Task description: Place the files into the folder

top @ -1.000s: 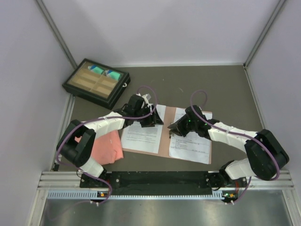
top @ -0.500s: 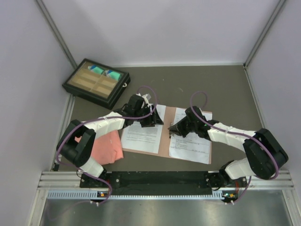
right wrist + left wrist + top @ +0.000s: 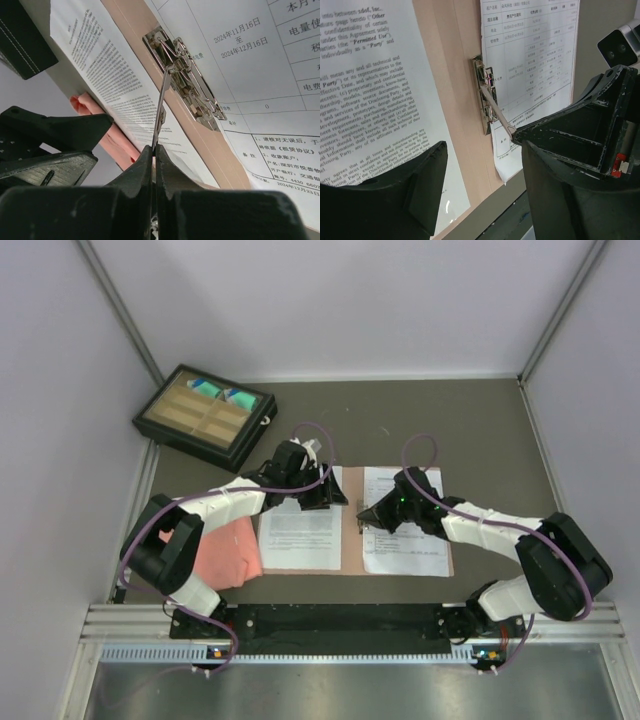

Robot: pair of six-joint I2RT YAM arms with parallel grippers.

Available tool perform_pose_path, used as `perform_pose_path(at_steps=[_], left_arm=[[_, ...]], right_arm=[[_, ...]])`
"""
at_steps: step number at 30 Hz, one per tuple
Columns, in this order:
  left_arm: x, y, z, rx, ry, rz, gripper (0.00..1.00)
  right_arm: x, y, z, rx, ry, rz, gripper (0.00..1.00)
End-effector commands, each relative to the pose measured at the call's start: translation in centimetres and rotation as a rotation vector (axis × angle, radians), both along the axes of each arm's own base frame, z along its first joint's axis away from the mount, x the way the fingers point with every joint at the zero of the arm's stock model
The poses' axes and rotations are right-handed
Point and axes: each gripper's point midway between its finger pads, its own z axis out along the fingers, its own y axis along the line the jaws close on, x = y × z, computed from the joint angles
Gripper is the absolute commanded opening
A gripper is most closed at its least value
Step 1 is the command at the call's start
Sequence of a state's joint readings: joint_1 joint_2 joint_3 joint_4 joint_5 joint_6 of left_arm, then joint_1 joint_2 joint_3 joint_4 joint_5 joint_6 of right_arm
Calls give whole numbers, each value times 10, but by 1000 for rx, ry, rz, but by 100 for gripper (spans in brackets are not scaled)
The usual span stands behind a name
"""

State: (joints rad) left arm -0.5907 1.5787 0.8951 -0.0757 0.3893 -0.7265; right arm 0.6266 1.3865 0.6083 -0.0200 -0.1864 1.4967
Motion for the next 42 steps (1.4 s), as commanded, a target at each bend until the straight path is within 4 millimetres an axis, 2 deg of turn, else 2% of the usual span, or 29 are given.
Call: perform_pose_path(at_steps=[1,2,3,5,6,7,8,9,10,12,16,24,38,42], left_arm=[[14,-13,22,-52,-60,-14,65],[16,-15,21,-54,-51,-10,64],[17,-16,12,-42,-28,-11,63],[23,-23,13,-33,-17,-21,60],[23,-24,-2,4,16,-22,54],[27,-31,2,13,7,-26,51],[30,-32,-3,35,8,-22,48],[28,-32,-17,71,45,-23,46],[30,-40,-14,78,38,-30,44],[38,-43,-21,126,33,-5,43],[35,-50,-31,214,28,19,41],[41,-46,-40,314,-2,96,30],[42,-49,-64,350,42,106,27],[40,-42,-70,386,52,111,15]], right_arm=[[-4,4,0,-30,-97,108,0],[-4,2,-2,-48,-115,131,0],[-5,1,-3,-55,-120,142,0],[-3,-5,-6,-73,-129,147,0],[-4,-7,-9,-76,-129,151,0],[-3,-9,-9,-77,-133,148,0],[-2,-11,-10,-83,-136,152,0],[-2,-12,-10,-85,-134,152,0],[-2,-13,-9,-87,-138,152,0],[-1,-15,-8,-92,-144,148,0],[0,-17,-8,-89,-143,146,0],[1,-17,-9,-78,-143,143,0],[0,-15,-10,-72,-147,161,0],[-5,-22,-20,-124,-140,191,0]])
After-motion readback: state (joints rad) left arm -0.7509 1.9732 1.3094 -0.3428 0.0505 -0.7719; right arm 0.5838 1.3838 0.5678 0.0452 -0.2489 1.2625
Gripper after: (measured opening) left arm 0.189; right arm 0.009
